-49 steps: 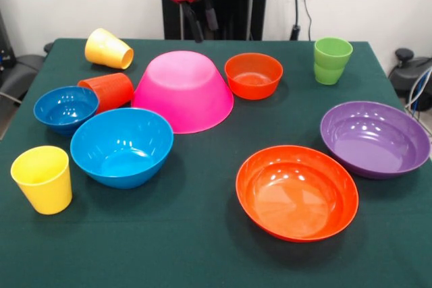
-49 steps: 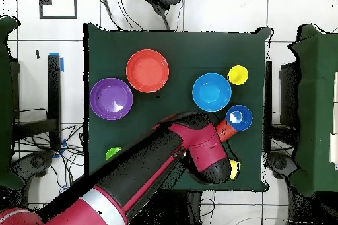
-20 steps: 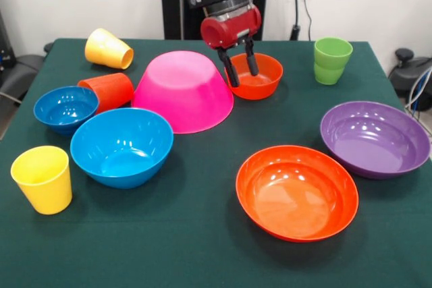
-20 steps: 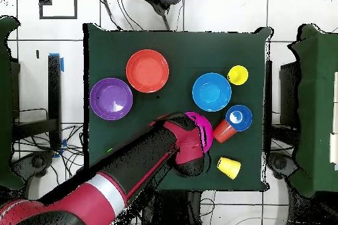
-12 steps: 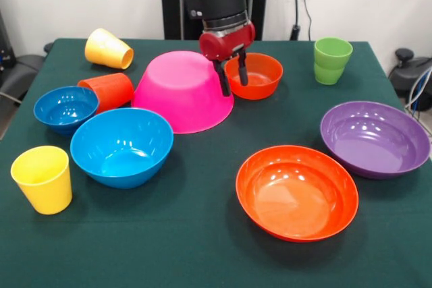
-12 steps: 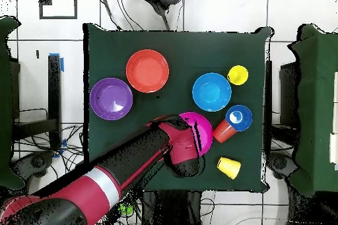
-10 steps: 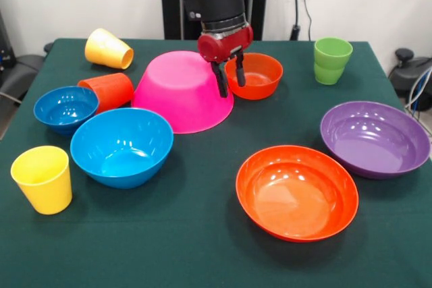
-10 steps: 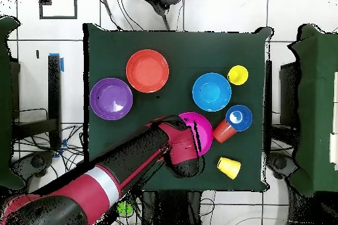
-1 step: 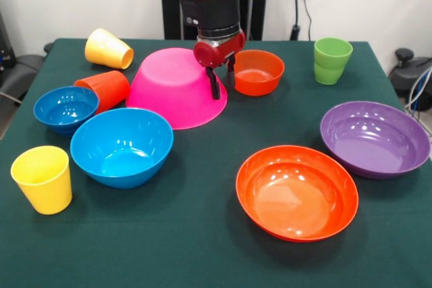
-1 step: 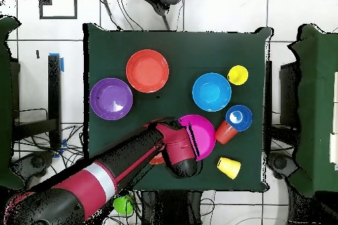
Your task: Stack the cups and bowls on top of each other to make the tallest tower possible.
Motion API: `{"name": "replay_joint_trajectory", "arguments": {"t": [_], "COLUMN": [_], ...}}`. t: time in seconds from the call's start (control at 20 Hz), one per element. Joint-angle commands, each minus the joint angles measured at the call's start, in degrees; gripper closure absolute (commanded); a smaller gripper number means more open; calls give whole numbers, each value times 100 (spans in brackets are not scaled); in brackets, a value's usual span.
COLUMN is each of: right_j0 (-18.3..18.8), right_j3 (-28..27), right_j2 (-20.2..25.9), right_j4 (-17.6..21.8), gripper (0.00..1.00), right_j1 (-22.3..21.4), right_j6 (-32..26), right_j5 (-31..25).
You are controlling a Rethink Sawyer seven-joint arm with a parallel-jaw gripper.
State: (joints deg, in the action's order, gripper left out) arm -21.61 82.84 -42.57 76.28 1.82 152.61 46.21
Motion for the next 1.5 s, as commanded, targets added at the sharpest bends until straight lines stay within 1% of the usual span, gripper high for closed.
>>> {"name": "replay_joint_trajectory", "arguments": {"t": [0.05,0.15,0.25,0.3,0.45,0.55,0.65,0.95,1.05,1.15,1.25,1.3,1.4,1.5], "right_j0": [-17,-15,64,166,191,247,272,182,69,-7,-69,-97,-141,-172], "right_j3": [-558,-561,-509,-422,-368,-332,-319,-129,-9,45,3,1,13,12], "right_j2": [656,648,697,767,790,816,815,768,751,772,764,774,788,813], "right_j4": [262,263,150,-8,-6,-121,-148,-116,-77,15,321,516,767,946], "gripper": [0,0,0,0,0,0,0,0,0,0,0,0,0,0], "right_j1": [366,362,252,102,-24,-125,-200,-522,-636,-617,-514,-515,-506,-461], "right_j6": [-203,-190,-280,-466,-447,-570,-605,-547,-460,-384,-102,86,274,397], "right_j5": [-692,-665,-547,-404,-246,-202,-173,-104,-90,-118,-57,110,297,342]}}
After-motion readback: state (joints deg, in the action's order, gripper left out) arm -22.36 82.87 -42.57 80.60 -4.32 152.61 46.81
